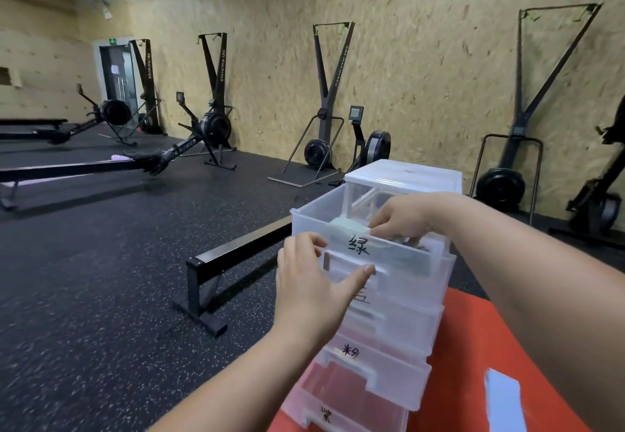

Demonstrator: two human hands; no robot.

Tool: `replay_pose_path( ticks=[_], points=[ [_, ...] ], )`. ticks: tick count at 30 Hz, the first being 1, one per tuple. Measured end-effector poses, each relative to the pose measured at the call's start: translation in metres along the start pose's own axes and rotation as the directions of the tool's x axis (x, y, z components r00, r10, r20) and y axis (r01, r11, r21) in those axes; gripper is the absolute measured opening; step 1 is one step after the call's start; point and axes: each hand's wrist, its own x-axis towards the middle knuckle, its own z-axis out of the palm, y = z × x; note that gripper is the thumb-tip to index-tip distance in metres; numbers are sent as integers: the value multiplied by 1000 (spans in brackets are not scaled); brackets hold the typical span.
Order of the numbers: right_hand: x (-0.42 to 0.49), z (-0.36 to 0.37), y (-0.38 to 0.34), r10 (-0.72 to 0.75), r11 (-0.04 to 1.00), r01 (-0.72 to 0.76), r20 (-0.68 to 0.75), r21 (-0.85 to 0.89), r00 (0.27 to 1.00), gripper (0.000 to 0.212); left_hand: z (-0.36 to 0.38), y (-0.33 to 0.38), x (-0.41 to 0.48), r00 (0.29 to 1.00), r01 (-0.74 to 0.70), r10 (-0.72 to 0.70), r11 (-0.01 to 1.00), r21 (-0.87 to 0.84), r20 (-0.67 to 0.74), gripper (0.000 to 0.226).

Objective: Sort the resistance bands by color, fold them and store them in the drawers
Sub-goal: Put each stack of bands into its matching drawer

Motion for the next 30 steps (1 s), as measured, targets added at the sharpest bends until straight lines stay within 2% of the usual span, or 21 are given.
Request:
replay_pose_path(
  ticks=[6,8,17,22,26,30],
  points=[
    [-11,-7,2,-72,987,49,-146,-155,987,42,8,12,5,999,27,-25,993,113,-21,72],
    [-17,-11,4,-98,983,63,-206,-173,974,37,12,16,10,999,38,-37,989,141,-13,72],
    [-51,-27,33,-87,988,18,-467,-151,880,23,44,35,51,990,111,-133,951,290,56,77],
    [-81,-25,59,10,998,-43,-557,-47,831,32,58,46,63,972,127,-170,961,246,164,84],
    [-115,-8,79,45,999,-52,-579,4,814,44,60,54,49,966,78,-133,967,242,223,87],
    [-150,21,98,97,995,-98,-509,25,855,54,62,70,17,970,-10,-42,977,211,239,80]
  ],
)
